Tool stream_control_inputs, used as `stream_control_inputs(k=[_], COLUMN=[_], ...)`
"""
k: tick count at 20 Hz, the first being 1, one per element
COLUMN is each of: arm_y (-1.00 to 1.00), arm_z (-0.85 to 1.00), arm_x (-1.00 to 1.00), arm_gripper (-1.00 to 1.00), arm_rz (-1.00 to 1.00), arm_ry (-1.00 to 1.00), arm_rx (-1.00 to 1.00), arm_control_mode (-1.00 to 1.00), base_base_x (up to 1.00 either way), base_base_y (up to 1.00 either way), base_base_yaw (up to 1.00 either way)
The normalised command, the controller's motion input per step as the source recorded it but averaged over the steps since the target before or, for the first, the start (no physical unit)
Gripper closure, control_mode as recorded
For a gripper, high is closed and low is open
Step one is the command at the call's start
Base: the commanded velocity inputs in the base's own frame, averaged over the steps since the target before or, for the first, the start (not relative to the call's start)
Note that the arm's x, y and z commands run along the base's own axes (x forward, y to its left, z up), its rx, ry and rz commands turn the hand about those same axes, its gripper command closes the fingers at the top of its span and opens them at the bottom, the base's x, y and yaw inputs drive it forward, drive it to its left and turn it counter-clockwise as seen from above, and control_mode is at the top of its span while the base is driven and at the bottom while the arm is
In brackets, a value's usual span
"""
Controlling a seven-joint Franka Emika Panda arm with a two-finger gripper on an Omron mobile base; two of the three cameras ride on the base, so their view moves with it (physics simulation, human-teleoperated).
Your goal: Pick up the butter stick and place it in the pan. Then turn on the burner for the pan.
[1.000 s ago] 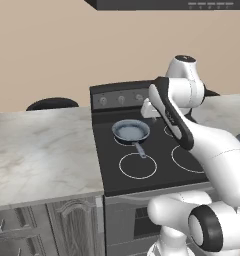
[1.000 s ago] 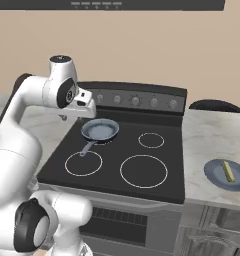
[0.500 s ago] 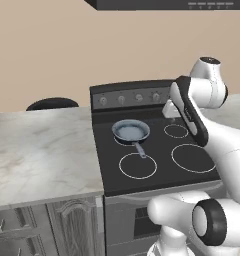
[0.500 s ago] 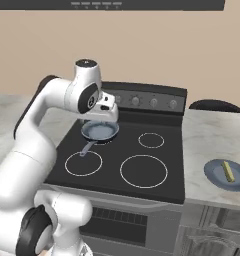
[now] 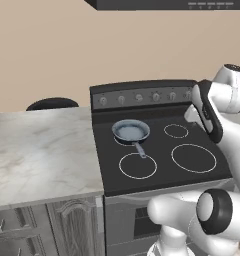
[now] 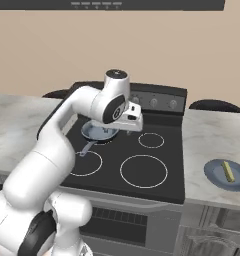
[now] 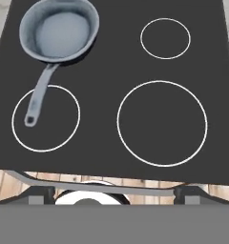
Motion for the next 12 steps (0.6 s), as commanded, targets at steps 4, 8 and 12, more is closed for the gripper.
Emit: stream_control_inputs(k=[4,8,12], arm_y=[-0.55,-0.51,-0.48], arm_z=[-0.15,-0.2,-0.16], arm_x=[0.0,0.0,0.0], arm_gripper=[-1.0,-1.0,-1.0], arm_rz=[0.0,0.0,0.0], arm_ry=[0.0,0.0,0.0], arm_rx=[0.0,0.0,0.0], arm_control_mode=[-1.0,-1.0,-1.0], base_base_x=[0.0,0.0,0.0], base_base_y=[0.0,0.0,0.0], base_base_yaw=[0.0,0.0,0.0])
